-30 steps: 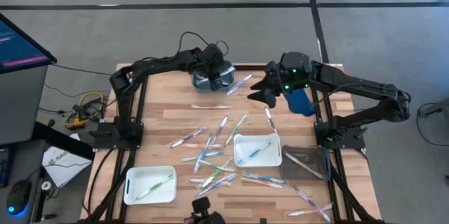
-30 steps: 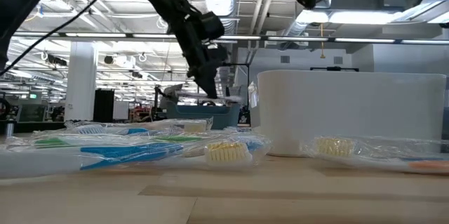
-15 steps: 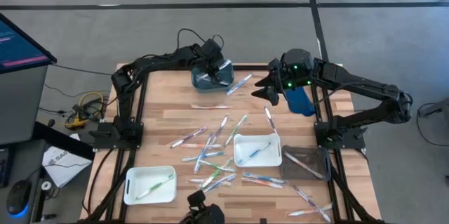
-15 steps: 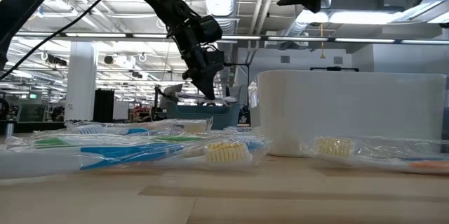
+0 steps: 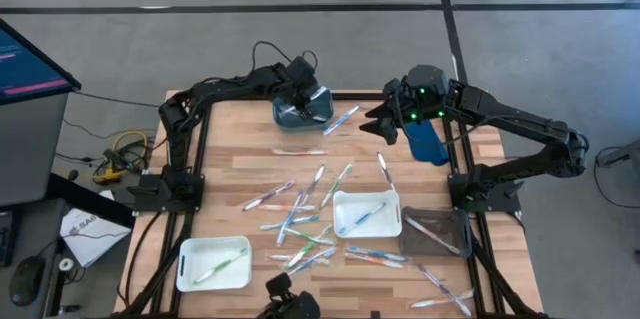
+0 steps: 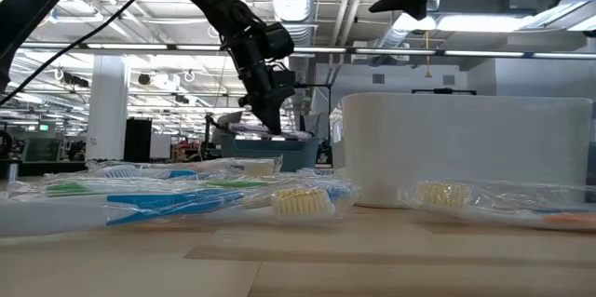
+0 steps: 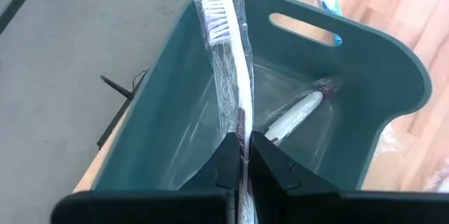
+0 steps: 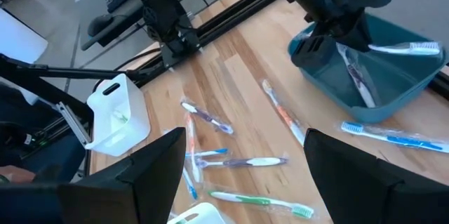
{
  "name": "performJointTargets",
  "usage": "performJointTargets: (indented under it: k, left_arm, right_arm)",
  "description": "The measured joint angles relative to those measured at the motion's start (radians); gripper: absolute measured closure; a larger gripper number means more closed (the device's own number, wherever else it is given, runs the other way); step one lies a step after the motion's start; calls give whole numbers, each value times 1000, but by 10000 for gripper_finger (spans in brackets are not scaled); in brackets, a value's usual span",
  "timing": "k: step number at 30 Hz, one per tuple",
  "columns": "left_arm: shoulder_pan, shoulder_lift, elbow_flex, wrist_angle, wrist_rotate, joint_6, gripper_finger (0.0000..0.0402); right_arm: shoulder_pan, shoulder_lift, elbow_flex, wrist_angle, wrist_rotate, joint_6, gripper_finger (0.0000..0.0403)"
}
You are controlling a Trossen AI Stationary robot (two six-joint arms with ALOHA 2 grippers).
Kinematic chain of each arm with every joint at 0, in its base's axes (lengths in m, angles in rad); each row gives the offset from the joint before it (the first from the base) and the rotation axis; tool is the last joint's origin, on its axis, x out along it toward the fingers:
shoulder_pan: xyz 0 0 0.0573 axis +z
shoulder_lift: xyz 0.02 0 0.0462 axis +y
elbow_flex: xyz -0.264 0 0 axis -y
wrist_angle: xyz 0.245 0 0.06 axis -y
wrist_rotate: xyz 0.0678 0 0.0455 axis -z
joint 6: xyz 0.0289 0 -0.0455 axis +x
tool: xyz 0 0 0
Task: Pick & Place Toothbrushes
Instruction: Put the violet toothbrush into the blue bin, then put the blue toothbrush into the top white bin
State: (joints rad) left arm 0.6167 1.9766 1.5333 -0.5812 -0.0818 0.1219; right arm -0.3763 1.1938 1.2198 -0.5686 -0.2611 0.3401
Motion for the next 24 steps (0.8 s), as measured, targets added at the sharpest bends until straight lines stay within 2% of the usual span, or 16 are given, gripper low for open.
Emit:
performJointTargets:
  k: [6,16,24]
  left_arm:
    - [8,1,-74,59,29,2,386]
    - [3,1,-100,123,21,-1,318]
    - [-3,-2,-100,126,9,-31,283]
  right_arm:
    - [3,0,0,0,0,0,120]
    - [3,1,0,-1,0,9,120]
    - [3,1,0,-4,0,9,120]
